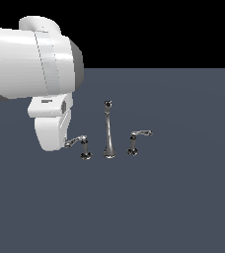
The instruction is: Turn on the faucet by rotating a designated handle.
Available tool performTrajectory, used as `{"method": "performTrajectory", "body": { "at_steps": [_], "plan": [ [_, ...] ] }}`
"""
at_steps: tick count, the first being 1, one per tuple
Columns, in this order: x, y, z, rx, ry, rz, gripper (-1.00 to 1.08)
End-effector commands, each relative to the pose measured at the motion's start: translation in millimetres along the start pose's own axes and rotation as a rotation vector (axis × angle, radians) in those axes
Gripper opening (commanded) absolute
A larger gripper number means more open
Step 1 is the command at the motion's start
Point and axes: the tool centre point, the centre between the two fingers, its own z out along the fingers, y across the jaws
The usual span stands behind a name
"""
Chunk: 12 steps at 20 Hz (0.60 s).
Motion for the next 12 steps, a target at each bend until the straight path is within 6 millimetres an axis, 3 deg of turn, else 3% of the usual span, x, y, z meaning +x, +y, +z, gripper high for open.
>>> {"method": "performTrajectory", "body": {
  "at_steps": [1,6,7,12],
  "plan": [
    [10.5,11.1,-0.3,-0.007,0.007,0.012,-1.00],
    [14.5,24.5,-0.5,-0.009,0.008,0.013,-1.00],
    [5.7,21.1,-0.1,-0.007,0.004,-0.001,-1.00],
    [25.1,30.8,-0.4,-0.008,0.005,0.004,-1.00]
  ]
}}
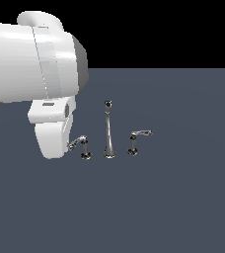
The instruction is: Turn on the faucet by rotating a designated handle.
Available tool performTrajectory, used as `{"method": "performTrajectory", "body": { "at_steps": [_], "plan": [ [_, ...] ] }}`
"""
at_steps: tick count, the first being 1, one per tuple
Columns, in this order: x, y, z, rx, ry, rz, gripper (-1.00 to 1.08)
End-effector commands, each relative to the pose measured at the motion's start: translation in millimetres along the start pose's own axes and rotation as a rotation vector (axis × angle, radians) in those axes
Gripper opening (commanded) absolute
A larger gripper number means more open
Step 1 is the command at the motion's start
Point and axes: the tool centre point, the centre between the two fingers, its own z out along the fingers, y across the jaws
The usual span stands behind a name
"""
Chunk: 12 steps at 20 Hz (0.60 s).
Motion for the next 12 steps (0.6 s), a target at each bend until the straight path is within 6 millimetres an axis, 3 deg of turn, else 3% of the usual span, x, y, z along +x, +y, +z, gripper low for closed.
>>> {"method": "performTrajectory", "body": {
  "at_steps": [1,8,9,10,12],
  "plan": [
    [18.3,5.2,-0.1,-0.003,0.005,0.019,-1.00],
    [45.3,19.2,-0.5,-0.005,0.008,0.026,-1.00],
    [45.3,19.2,-0.5,-0.005,0.008,0.026,-1.00],
    [22.9,17.6,-0.3,-0.002,0.001,-0.013,-1.00],
    [35.6,15.0,-0.3,-0.003,0.002,-0.006,-1.00]
  ]
}}
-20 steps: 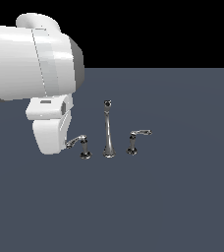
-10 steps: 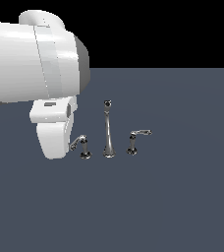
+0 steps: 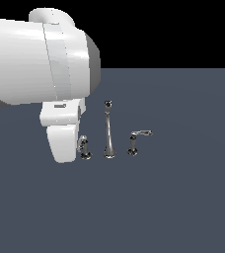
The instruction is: Turn on the faucet by rotating a designated handle.
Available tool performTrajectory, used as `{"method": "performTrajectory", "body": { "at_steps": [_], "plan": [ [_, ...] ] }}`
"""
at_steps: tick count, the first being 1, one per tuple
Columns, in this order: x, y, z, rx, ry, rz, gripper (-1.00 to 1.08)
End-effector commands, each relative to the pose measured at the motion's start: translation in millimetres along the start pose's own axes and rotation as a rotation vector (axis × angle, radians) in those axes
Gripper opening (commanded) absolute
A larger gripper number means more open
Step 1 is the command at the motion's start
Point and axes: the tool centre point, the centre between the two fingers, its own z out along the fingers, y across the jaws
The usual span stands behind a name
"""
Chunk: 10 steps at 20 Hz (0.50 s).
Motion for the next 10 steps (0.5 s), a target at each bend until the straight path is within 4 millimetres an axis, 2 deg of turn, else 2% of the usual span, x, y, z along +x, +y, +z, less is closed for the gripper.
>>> {"method": "performTrajectory", "body": {
  "at_steps": [1,9,10],
  "plan": [
    [17.9,-2.6,-0.1,-0.001,0.003,0.018,-1.00],
    [69.4,-11.5,-0.6,-0.002,0.008,0.047,-1.00],
    [69.4,-11.5,-0.6,-0.002,0.008,0.047,-1.00]
  ]
}}
